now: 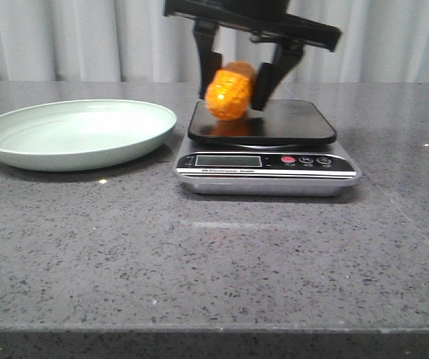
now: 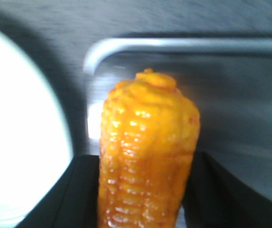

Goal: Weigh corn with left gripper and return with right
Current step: 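Lift the corn with the right gripper and carry it toward the plate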

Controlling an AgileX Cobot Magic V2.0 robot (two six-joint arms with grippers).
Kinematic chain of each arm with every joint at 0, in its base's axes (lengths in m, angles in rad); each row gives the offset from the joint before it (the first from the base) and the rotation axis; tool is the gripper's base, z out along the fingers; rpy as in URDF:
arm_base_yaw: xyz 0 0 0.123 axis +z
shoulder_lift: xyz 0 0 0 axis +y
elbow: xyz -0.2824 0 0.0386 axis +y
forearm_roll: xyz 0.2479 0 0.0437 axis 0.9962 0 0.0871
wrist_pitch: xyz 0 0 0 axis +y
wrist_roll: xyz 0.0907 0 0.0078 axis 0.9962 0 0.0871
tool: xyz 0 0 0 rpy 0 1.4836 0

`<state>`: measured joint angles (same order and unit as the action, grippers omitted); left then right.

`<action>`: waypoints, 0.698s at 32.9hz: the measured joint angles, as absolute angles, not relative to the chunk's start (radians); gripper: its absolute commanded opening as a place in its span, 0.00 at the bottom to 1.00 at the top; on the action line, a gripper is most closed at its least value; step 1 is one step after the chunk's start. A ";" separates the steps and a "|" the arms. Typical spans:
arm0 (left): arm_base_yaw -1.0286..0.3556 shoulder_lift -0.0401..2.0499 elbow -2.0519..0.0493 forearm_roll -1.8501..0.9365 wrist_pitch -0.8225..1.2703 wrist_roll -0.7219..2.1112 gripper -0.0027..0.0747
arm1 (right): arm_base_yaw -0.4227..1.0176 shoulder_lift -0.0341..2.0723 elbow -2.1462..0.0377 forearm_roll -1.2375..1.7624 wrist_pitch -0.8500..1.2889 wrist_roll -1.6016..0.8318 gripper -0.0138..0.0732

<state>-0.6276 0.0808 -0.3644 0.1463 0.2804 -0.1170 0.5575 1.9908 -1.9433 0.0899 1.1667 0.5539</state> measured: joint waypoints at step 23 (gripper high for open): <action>-0.628 0.081 -0.364 0.146 0.280 -0.117 0.20 | 0.726 2.286 -2.314 0.105 1.169 0.442 0.78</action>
<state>-0.6276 0.0808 -0.3644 0.1463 0.2804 -0.1170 0.7261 2.2861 -2.3136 0.1047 1.1687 0.4417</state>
